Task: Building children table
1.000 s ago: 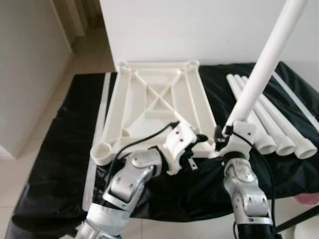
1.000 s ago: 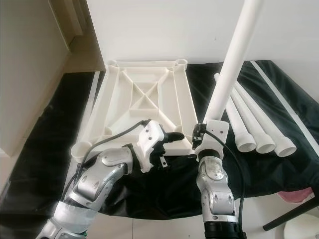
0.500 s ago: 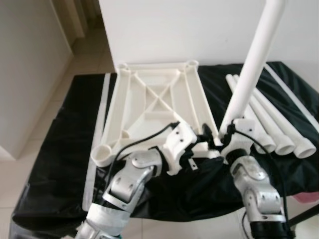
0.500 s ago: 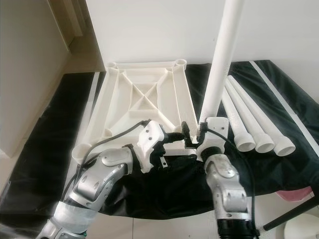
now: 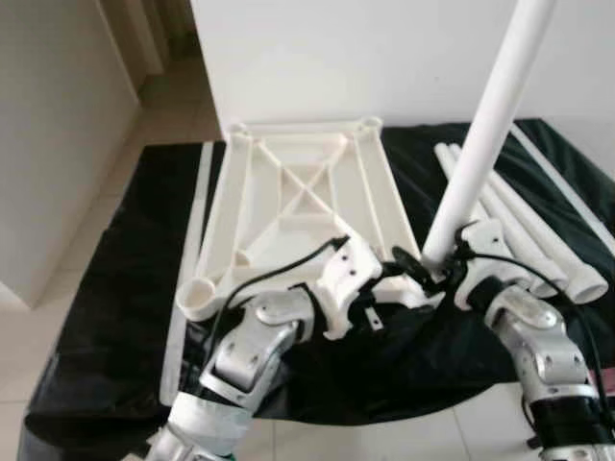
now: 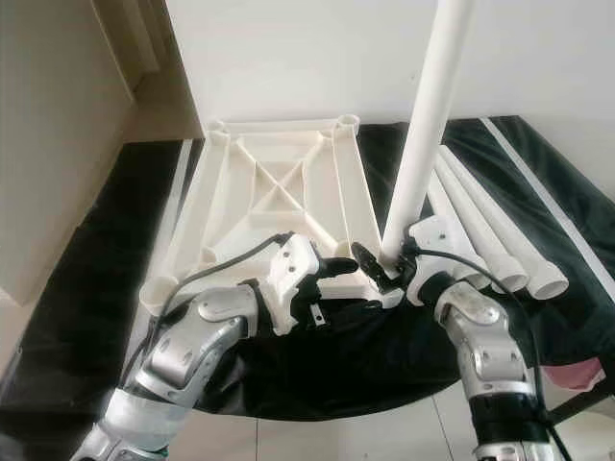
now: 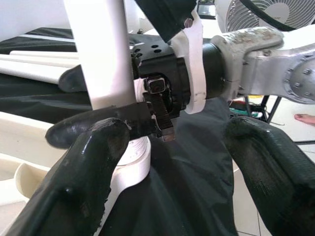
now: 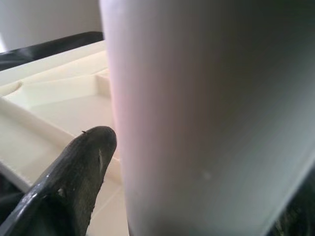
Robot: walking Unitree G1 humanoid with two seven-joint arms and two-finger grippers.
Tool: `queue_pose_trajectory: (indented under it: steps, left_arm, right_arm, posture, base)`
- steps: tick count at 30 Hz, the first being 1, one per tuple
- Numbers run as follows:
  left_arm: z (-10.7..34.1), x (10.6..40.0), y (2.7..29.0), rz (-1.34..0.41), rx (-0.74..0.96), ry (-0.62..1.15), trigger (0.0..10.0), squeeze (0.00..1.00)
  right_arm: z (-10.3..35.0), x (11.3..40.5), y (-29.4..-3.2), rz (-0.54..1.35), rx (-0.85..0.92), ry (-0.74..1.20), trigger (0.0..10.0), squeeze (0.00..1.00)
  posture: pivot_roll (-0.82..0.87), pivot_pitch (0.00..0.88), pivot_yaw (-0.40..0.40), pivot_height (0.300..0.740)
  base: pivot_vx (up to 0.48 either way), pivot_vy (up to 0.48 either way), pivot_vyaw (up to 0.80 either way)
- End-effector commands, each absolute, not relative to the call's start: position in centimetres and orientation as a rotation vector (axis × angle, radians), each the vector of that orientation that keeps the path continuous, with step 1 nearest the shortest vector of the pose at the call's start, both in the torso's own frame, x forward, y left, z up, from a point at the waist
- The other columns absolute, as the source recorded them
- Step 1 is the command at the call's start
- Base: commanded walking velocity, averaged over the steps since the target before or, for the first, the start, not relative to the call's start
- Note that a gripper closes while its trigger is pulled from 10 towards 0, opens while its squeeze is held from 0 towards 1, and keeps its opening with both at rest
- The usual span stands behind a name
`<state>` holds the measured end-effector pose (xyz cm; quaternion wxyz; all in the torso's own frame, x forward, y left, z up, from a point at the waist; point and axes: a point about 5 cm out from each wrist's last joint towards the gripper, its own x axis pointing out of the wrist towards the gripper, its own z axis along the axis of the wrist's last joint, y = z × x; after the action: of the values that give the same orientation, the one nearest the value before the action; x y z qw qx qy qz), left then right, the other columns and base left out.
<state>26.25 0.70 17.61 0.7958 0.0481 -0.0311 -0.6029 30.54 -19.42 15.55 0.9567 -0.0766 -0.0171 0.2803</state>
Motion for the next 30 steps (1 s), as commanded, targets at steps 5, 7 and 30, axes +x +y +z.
queue_pose_trajectory:
  steps: [5,7,30]
  left_arm:
    - [17.8,26.3,1.0,-1.275,0.102,-0.064,10.0,0.00]
    - [17.8,26.3,1.0,-1.272,0.102,-0.063,10.0,0.00]
    - [18.0,26.2,1.0,-1.280,0.099,-0.058,10.0,0.00]
  right_arm:
    - [14.6,31.1,-20.0,0.651,-0.189,0.004,0.0,0.00]
    - [14.5,31.2,-20.3,0.661,-0.181,0.011,0.0,0.00]
    - [12.7,30.6,-20.0,0.550,-0.087,0.055,10.0,0.00]
  posture:
    - [-0.10,0.024,0.032,0.740]
    - [-0.10,0.024,0.032,0.740]
    - [-0.11,0.040,0.044,0.740]
  base:
    - [0.000,0.000,0.00]
    - [0.000,0.000,0.00]
    - [0.000,0.000,0.00]
